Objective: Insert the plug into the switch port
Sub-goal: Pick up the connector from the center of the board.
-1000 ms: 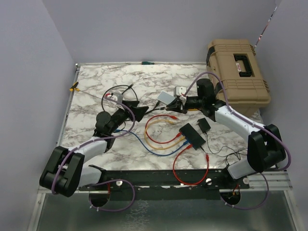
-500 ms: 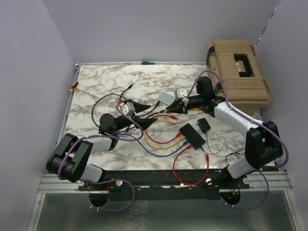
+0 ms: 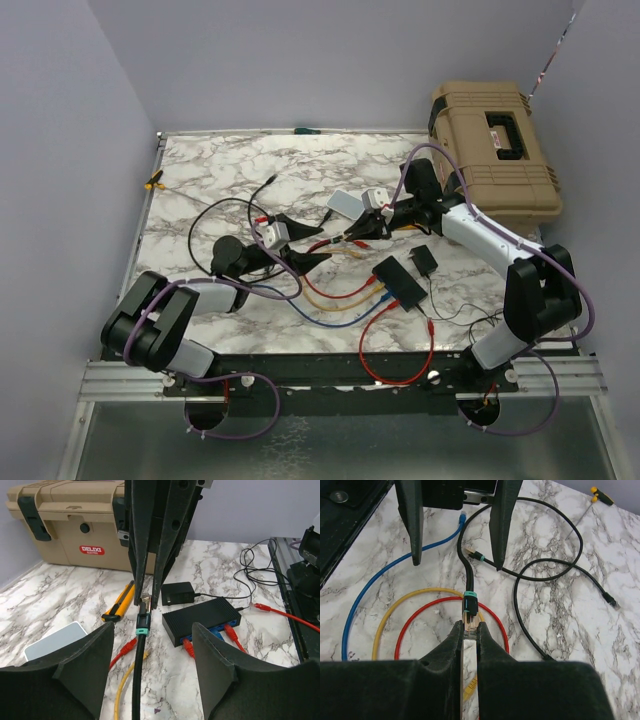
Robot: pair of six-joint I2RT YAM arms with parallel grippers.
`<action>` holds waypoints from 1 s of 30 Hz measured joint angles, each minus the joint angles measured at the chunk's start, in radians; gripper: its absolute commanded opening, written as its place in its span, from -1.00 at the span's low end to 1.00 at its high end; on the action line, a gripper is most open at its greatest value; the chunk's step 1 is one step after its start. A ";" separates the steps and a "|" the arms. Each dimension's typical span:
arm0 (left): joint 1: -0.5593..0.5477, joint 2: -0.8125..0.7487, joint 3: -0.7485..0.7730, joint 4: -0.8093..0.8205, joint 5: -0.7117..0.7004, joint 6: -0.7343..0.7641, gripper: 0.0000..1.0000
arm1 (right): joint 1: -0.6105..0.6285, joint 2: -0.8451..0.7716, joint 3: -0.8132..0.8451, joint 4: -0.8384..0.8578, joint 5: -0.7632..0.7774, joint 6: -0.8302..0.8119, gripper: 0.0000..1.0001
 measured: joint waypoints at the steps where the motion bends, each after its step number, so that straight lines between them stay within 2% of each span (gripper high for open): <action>1: -0.002 0.000 0.000 0.002 0.000 0.003 0.25 | 0.000 0.000 0.000 -0.009 -0.004 -0.008 -0.99; 6: -0.006 0.029 0.004 0.010 0.001 0.008 0.05 | 0.000 0.000 0.000 -0.038 -0.024 -0.039 -0.99; 12: -0.021 0.094 0.030 0.007 0.004 0.003 -0.03 | 0.000 0.000 0.000 -0.045 -0.025 -0.045 -0.99; 19: -0.032 0.095 0.032 0.009 0.005 0.003 -0.31 | 0.000 0.000 0.000 -0.045 -0.026 -0.044 -0.99; 30: -0.034 0.131 0.048 0.008 0.004 0.005 -0.28 | 0.000 0.000 0.000 -0.050 -0.042 -0.053 -0.99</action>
